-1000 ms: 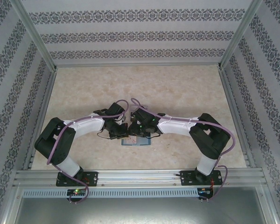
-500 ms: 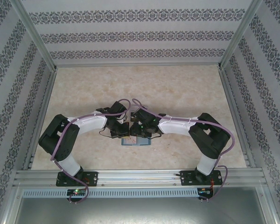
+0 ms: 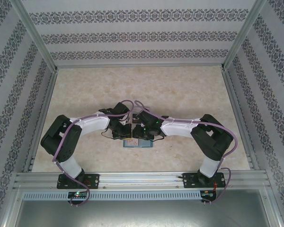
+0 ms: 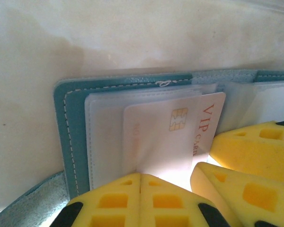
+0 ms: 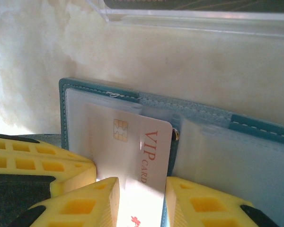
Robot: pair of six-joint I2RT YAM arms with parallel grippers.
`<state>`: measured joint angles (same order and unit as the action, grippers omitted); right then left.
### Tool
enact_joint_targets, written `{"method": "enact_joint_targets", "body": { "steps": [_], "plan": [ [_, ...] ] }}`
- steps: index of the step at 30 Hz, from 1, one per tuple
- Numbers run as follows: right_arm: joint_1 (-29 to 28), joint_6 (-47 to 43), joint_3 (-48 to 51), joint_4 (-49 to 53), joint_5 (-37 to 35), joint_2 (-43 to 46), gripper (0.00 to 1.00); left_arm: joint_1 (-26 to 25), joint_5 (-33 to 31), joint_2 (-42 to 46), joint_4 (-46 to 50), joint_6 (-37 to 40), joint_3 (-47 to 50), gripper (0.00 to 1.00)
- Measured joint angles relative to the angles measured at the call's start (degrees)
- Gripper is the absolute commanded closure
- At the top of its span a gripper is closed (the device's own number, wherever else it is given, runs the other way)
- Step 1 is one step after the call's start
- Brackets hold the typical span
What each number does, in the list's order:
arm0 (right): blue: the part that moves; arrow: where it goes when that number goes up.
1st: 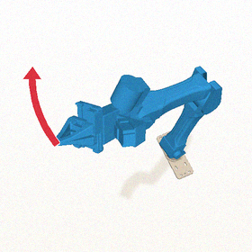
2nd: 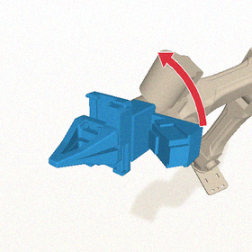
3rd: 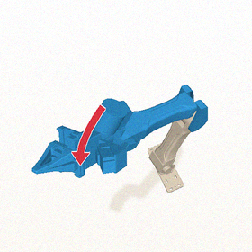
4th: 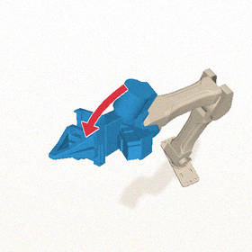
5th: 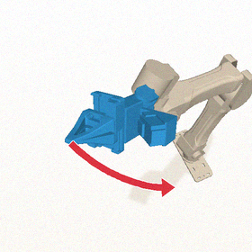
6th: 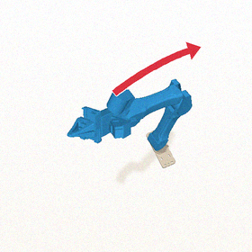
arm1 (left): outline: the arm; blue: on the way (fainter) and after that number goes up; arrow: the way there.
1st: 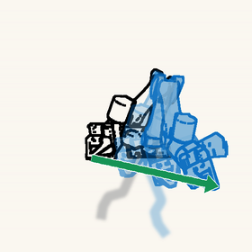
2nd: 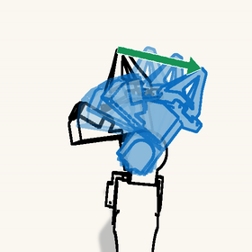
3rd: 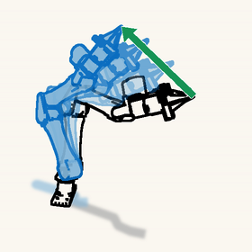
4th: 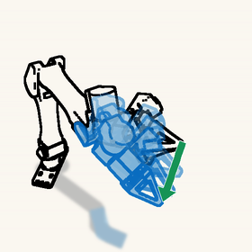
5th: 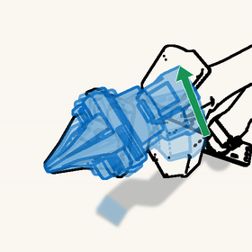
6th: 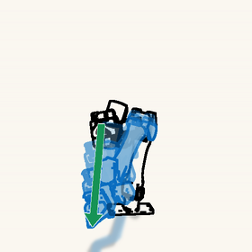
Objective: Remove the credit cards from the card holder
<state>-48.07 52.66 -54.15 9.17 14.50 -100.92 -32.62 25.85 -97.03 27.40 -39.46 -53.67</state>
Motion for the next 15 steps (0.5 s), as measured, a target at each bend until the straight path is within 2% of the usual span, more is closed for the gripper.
{"method": "enact_joint_targets", "body": {
  "steps": [8, 15],
  "plan": [
    [1.38, 1.42, 1.60, -2.73, 2.86, 0.02, 0.70, 0.00, 0.04, -0.42, 0.28, 0.20, -0.37, 1.00],
    [2.99, 4.26, 5.73, -10.05, 7.06, 0.72, 0.74, -0.02, 0.07, -0.44, 0.31, 0.20, -0.37, 1.00]
  ]
}}
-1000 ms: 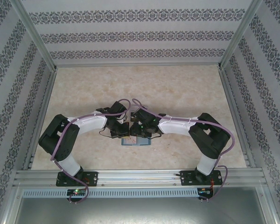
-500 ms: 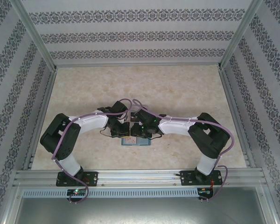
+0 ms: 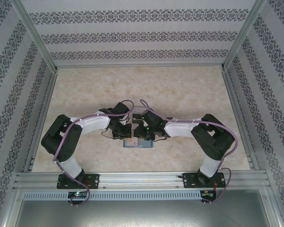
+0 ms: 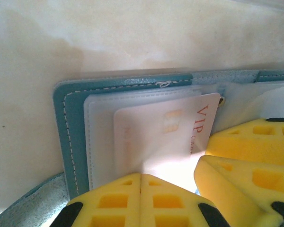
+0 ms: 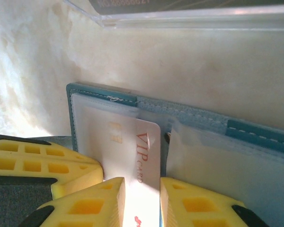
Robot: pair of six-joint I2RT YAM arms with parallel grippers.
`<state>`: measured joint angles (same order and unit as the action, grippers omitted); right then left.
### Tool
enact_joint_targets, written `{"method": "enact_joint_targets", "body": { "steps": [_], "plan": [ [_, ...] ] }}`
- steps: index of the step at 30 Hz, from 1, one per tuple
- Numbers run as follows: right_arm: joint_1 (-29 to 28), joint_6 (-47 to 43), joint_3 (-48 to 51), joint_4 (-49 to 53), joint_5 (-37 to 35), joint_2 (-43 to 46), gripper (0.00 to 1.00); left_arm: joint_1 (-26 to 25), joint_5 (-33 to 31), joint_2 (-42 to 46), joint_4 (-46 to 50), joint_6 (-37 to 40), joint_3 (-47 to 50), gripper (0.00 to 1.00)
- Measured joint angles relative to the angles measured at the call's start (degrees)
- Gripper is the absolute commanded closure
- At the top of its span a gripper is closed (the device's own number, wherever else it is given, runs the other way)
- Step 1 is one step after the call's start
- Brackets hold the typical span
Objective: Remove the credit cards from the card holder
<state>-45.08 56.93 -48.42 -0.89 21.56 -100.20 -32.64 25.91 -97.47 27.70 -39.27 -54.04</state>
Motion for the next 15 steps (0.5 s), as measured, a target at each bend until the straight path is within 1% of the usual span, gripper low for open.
{"method": "enact_joint_targets", "body": {
  "steps": [3, 7, 15],
  "plan": [
    [0.63, 1.31, 1.79, -3.28, 1.42, 0.24, 0.75, 0.00, 0.02, 0.00, 0.00, 0.00, 0.00, 1.00],
    [1.11, 2.73, 3.78, -6.64, 2.38, 0.59, 0.81, 0.00, 0.15, 0.00, 0.00, 0.00, 0.00, 1.00],
    [1.79, 4.50, 6.03, -10.99, 3.80, 0.72, 0.81, 0.00, 0.20, 0.09, 0.00, -0.02, 0.00, 1.00]
  ]
}}
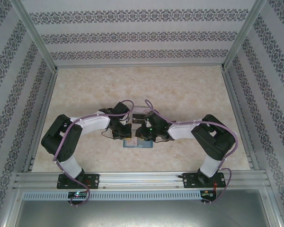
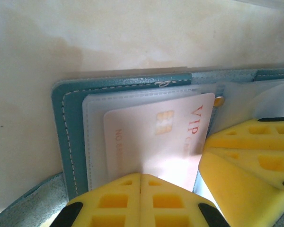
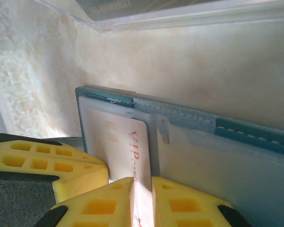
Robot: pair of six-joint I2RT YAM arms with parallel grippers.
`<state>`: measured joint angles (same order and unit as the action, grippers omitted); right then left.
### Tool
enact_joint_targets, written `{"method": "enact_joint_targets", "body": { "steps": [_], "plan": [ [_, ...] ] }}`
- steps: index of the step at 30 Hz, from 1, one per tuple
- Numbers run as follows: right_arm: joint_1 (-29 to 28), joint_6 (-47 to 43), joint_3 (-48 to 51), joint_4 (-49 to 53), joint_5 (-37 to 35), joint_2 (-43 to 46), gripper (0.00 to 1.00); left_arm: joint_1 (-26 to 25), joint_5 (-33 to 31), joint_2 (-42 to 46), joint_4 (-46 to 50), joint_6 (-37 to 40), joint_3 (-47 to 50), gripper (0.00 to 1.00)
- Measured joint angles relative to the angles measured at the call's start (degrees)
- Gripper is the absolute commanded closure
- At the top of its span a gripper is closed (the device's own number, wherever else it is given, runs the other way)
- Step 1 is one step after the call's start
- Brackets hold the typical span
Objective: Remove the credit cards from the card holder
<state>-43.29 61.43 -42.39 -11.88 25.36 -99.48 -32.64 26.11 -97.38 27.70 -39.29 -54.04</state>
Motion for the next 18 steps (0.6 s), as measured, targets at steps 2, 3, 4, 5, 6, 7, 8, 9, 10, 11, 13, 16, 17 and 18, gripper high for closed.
{"method": "enact_joint_targets", "body": {
  "steps": [2, 3, 4, 5, 6, 7, 8, 9, 10, 11, 13, 16, 17, 18],
  "plan": [
    [0.07, 0.15, 0.22, -0.44, 0.26, 0.00, 0.81, -0.02, -0.26, 0.28, 0.20, 0.00, 0.00, 1.00],
    [0.04, 0.15, 0.22, -0.59, 0.50, 0.00, 0.81, -0.02, -0.83, 0.59, 0.46, 0.00, 0.00, 1.00],
    [0.02, 0.15, 0.22, -0.72, 0.70, 0.00, 0.80, -0.02, -1.36, 1.01, 1.03, 0.00, 0.00, 1.00],
    [0.02, 0.15, 0.22, -0.74, 0.74, 0.00, 0.80, -0.02, -2.03, 1.53, 1.64, 0.02, -0.04, 1.00],
    [0.02, 0.13, 0.22, -0.68, 0.79, 0.00, 0.80, -0.02, -2.54, 1.97, 2.32, 0.02, -0.17, 1.00],
    [0.04, 0.11, 0.22, -0.57, 0.76, 0.00, 0.80, -0.02, -3.06, 2.38, 3.06, 0.04, -0.48, 1.00],
    [0.02, 0.02, 0.22, -0.44, 0.74, 0.00, 0.80, -0.02, -3.74, 2.67, 3.69, 0.09, -0.94, 1.00],
    [0.02, -0.07, 0.22, -0.35, 0.70, 0.00, 0.80, -0.02, -4.24, 2.84, 4.22, 0.22, -1.42, 1.00],
    [0.04, -0.13, 0.22, -0.22, 0.68, 0.00, 0.80, -0.02, -4.94, 2.84, 4.74, 0.33, -2.01, 1.00],
    [0.02, -0.24, 0.22, -0.17, 0.68, 0.00, 0.79, -0.02, -5.49, 2.84, 4.98, 0.50, -2.38, 1.00],
    [0.04, -0.28, 0.22, -0.11, 0.66, 0.02, 0.79, -0.02, -6.21, 2.84, 5.22, 0.90, -2.58, 1.00],
    [0.04, -0.35, 0.17, 0.04, 0.66, 0.04, 0.78, -0.02, -6.49, 2.23, 5.53, 1.33, -2.58, 1.00],
    [0.02, -0.50, 0.15, 0.17, 0.63, 0.07, 0.77, -0.02, -6.54, 1.73, 5.55, 1.40, -2.58, 1.00],
    [0.04, -0.57, 0.13, 0.31, 0.61, 0.13, 0.77, -0.02, -6.73, 1.22, 5.55, 1.46, -2.58, 1.00]
  ]
}}
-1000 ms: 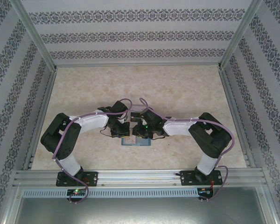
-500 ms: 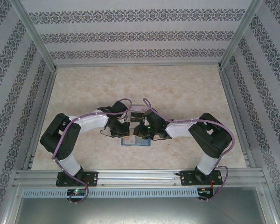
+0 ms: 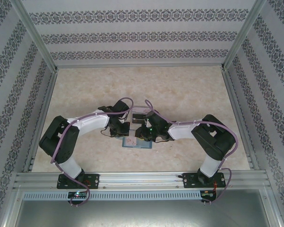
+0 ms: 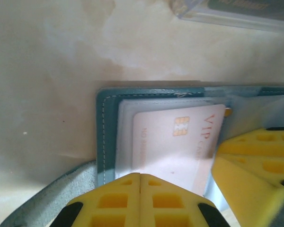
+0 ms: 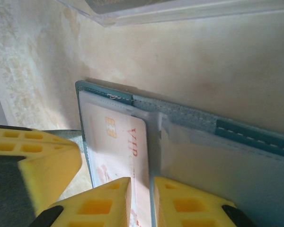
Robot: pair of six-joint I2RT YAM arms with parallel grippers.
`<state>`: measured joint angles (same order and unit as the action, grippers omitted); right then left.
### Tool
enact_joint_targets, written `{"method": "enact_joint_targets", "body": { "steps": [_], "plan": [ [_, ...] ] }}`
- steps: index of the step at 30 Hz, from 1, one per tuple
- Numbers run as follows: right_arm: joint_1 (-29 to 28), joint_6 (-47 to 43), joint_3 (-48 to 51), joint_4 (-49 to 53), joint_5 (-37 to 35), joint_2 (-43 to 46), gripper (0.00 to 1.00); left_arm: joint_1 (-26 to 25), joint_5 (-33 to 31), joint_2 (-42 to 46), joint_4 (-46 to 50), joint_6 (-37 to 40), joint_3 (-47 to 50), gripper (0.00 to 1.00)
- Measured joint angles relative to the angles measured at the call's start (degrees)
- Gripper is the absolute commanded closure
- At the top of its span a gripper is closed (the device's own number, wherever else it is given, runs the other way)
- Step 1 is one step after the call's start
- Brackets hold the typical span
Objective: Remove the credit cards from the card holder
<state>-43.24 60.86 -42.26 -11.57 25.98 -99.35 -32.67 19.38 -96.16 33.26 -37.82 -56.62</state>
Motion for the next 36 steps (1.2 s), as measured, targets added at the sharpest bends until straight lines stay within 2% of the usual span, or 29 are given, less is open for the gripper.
{"method": "enact_joint_targets", "body": {
  "steps": [8, 22, 36],
  "plan": [
    [-0.02, -1.44, -1.66, 3.04, 0.07, -0.02, 0.73, 0.00, -0.35, -1.75, 0.04, 0.35, -0.11, 1.00],
    [-0.50, -2.29, -3.23, 4.44, 1.20, -0.92, 0.73, 0.00, 0.02, -2.12, 0.04, 0.37, -0.37, 1.00],
    [-0.50, -0.72, -1.42, 0.33, 2.86, 0.85, 0.85, 0.00, 0.31, -2.21, -0.02, 0.37, -0.42, 1.00]
  ]
}}
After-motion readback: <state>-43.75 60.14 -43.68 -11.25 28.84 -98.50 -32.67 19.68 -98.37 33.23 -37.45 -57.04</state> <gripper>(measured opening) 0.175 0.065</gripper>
